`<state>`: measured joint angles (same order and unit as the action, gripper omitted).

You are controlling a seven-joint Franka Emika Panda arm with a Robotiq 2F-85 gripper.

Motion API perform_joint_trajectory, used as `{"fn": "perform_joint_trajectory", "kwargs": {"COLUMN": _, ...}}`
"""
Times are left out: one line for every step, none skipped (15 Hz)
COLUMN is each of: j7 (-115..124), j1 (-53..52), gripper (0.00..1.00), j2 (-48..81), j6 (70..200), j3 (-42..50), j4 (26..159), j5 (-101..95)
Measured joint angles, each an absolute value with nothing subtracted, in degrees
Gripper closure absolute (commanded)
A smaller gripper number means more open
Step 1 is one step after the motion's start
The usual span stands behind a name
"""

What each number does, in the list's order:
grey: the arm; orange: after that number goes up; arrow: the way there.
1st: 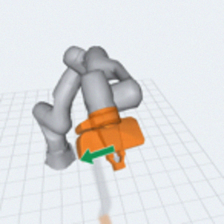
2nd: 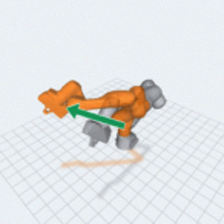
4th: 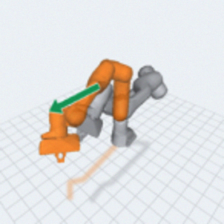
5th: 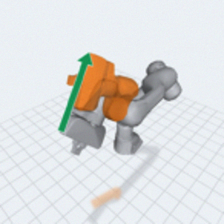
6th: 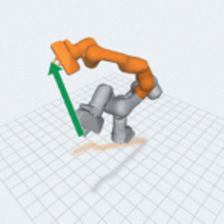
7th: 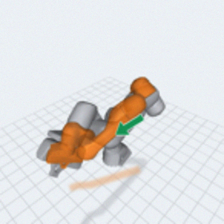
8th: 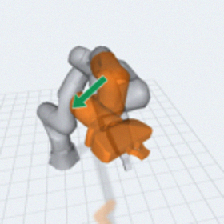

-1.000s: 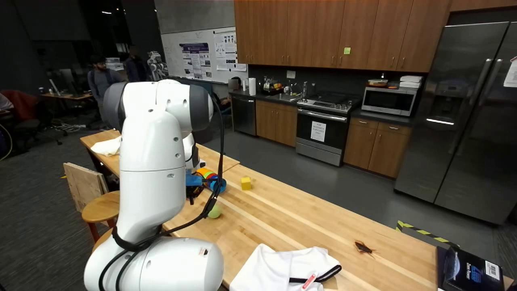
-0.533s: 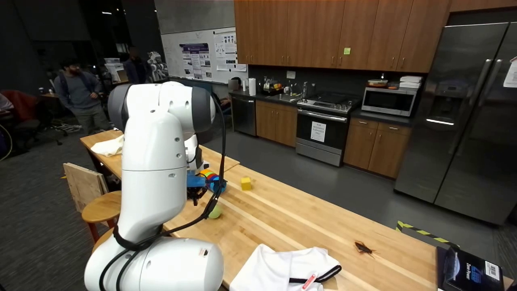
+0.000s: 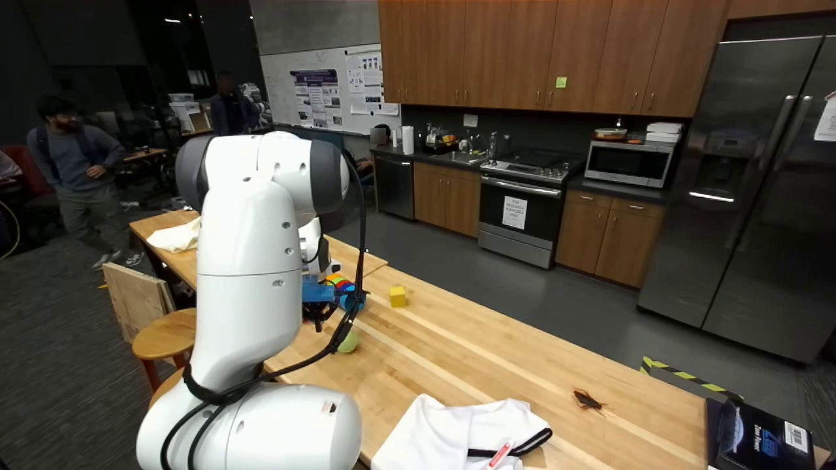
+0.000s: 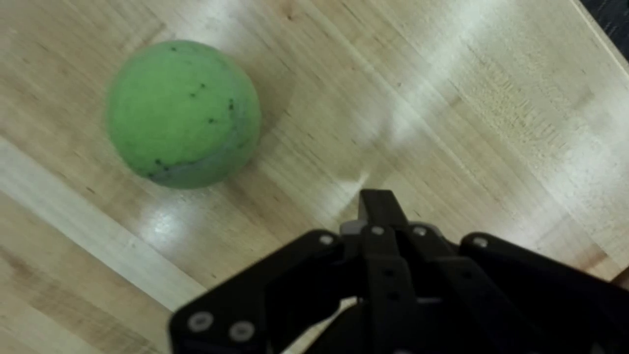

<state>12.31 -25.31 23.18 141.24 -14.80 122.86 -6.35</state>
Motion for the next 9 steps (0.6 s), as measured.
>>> {"fn": "perform_joint_trajectory", "kwargs": {"j7": 12.3, "j1": -25.3, "gripper": 1.0, "j2": 23.2, "j6": 141.2, "j3": -14.8, "j4": 122.9, "j5": -6.4}}
{"fn": "perform_joint_trajectory", "kwargs": {"j7": 12.3, "j1": -25.3, "gripper": 1.0, "j2": 23.2, "j6": 141.2, "j3": -14.8, "j4": 122.9, "j5": -6.4}}
{"fn": "perform_joint_trajectory", "kwargs": {"j7": 12.3, "j1": -25.3, "gripper": 1.0, "j2": 23.2, "j6": 141.2, "j3": -14.8, "j4": 122.9, "j5": -6.4}}
{"fn": "perform_joint_trajectory", "kwargs": {"j7": 12.3, "j1": -25.2, "gripper": 1.0, "j2": 23.2, "j6": 141.2, "j3": -14.8, "j4": 122.9, "j5": -6.4}}
{"fn": "perform_joint_trajectory", "kwargs": {"j7": 12.5, "j1": -25.1, "gripper": 1.0, "j2": 23.2, "j6": 141.2, "j3": -14.6, "j4": 122.9, "j5": -6.4}}
{"fn": "perform_joint_trajectory", "kwargs": {"j7": 12.8, "j1": -24.8, "gripper": 1.0, "j2": 23.1, "j6": 141.4, "j3": -14.2, "j4": 123.1, "j5": -6.4}}
{"fn": "perform_joint_trajectory", "kwargs": {"j7": 13.7, "j1": -24.5, "gripper": 1.0, "j2": 22.7, "j6": 142.0, "j3": -13.3, "j4": 123.8, "j5": -6.4}}
{"fn": "perform_joint_trajectory", "kwargs": {"j7": 14.5, "j1": -23.9, "gripper": 1.0, "j2": 22.0, "j6": 142.8, "j3": -12.3, "j4": 124.9, "j5": -6.4}}
{"fn": "perform_joint_trajectory", "kwargs": {"j7": 15.3, "j1": -22.7, "gripper": 1.0, "j2": 21.0, "j6": 143.9, "j3": -11.3, "j4": 126.5, "j5": -6.1}}
